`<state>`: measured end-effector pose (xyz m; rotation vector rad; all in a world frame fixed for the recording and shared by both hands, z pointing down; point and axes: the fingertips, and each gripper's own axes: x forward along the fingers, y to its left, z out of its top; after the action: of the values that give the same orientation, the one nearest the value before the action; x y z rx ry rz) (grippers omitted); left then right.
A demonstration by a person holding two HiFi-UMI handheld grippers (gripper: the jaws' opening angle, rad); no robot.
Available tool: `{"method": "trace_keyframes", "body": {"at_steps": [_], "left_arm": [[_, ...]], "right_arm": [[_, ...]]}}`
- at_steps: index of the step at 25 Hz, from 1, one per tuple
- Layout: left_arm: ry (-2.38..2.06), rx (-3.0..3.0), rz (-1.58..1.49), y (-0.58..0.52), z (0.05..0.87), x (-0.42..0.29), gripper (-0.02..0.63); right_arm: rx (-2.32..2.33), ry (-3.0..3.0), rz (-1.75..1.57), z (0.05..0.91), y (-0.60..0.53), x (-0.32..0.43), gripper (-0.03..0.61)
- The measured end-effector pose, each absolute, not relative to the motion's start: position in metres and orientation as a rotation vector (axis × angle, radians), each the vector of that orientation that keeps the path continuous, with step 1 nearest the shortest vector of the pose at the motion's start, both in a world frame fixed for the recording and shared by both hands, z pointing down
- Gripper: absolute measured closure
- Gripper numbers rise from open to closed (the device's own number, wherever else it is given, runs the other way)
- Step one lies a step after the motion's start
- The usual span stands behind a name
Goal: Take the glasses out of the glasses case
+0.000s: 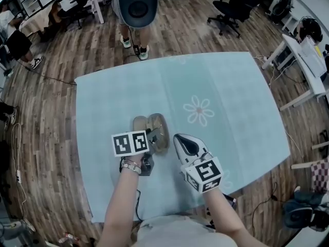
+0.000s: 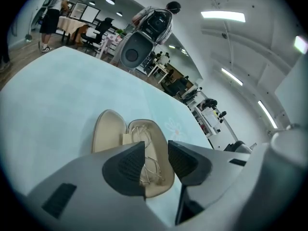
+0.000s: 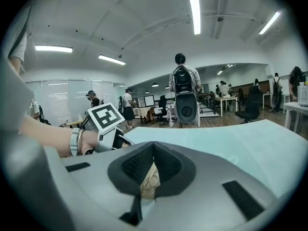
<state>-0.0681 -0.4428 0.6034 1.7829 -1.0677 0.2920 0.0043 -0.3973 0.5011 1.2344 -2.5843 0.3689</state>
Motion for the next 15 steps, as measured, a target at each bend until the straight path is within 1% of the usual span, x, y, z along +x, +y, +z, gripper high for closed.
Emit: {"method": "trace_keyframes", "body": {"at_steps": [5, 15], "left_arm": [[-1.108, 1.677, 0.378, -0.446, 0.621, -0.071, 0.486], [-1.075, 1.573, 0.394, -0.445, 0.647, -0.060, 0.486]], "right_arm": [[1.237, -2.570, 0.394, 0.508, -0.400, 0.005, 0.572], [1.259, -2.546, 0.431, 0.515, -0.408, 0.013, 0.572]]}}
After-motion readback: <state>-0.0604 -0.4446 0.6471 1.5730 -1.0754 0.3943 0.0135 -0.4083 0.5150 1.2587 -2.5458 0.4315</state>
